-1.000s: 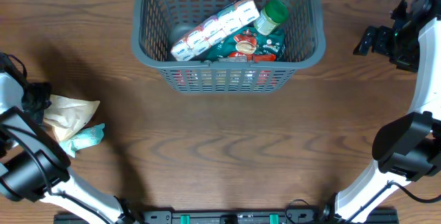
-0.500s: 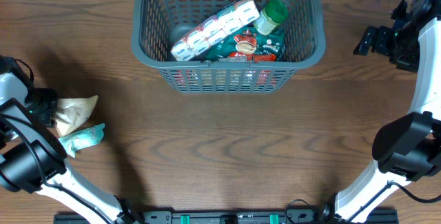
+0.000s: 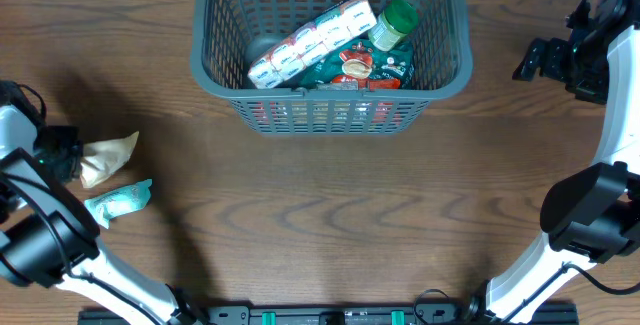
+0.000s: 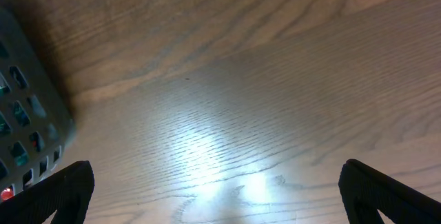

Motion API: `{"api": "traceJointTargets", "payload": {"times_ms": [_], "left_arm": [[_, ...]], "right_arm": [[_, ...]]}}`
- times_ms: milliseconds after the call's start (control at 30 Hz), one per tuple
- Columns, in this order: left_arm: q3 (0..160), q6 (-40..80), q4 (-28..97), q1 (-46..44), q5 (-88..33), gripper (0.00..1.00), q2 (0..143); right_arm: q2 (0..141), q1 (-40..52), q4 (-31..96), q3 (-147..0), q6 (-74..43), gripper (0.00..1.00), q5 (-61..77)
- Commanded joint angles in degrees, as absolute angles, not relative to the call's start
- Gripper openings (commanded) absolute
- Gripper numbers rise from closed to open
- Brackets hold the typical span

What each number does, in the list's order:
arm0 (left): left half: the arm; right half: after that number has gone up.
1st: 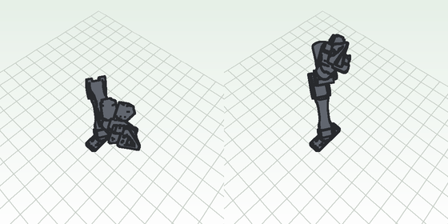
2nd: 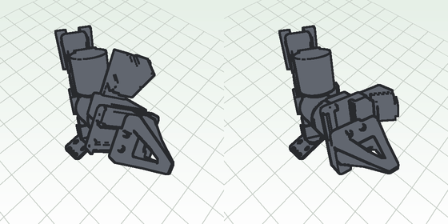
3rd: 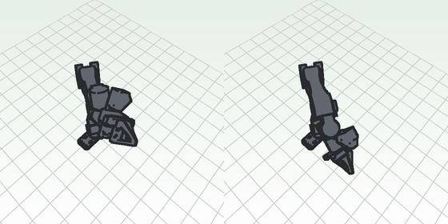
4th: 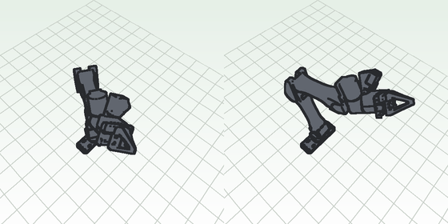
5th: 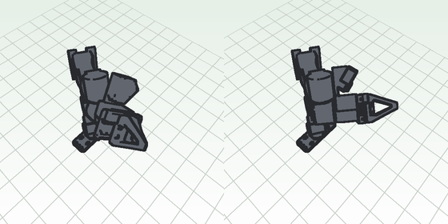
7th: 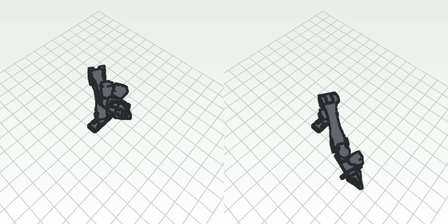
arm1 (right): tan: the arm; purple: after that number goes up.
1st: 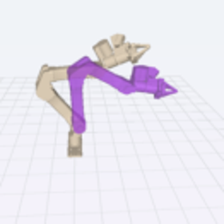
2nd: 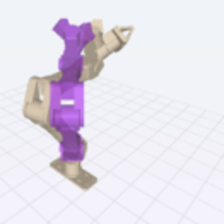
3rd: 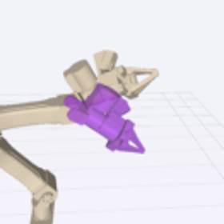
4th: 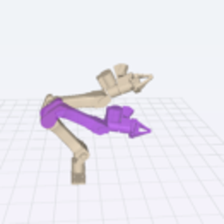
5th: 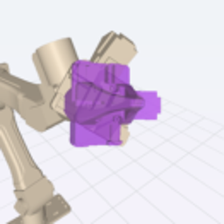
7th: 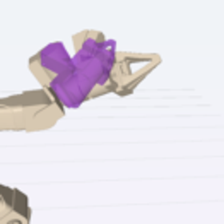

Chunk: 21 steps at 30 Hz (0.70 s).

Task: Pack container
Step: 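Move the left gripper to the crumpled beige pouch and grasp it, then carry the beige pouch with the left gripper into the basket and release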

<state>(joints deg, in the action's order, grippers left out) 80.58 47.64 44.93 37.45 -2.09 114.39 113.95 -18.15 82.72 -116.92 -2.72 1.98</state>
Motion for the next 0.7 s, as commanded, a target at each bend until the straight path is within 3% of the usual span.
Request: {"api": "traceJointTargets", "payload": {"times_ms": [0, 267, 333, 533, 667], "left_arm": [[80.55, 40.97, 45.04, 37.54, -6.50, 0.06, 106.28], [80.97, 22.31, 35.68, 36.62, -26.11, 0.06, 86.43], [81.82, 12.53, 34.24, 34.37, -28.56, 0.06, 81.80], [82.76, -15.20, 30.79, 20.91, -28.49, 0.06, 70.63], [82.76, -23.29, 24.99, 12.32, -28.49, 0.07, 66.37]], "right_arm": [[113.86, -18.24, 82.70, -117.05, -0.78, 0.99, 2.39], [113.86, -18.24, 82.72, -117.05, -0.27, 0.99, 2.42], [113.86, -18.24, 82.76, -117.05, -0.10, 0.99, 2.42], [113.86, -18.24, 82.65, -117.05, 0.97, 0.99, 2.42], [113.86, -18.24, 82.67, -117.05, 1.43, 0.99, 2.44]]}}
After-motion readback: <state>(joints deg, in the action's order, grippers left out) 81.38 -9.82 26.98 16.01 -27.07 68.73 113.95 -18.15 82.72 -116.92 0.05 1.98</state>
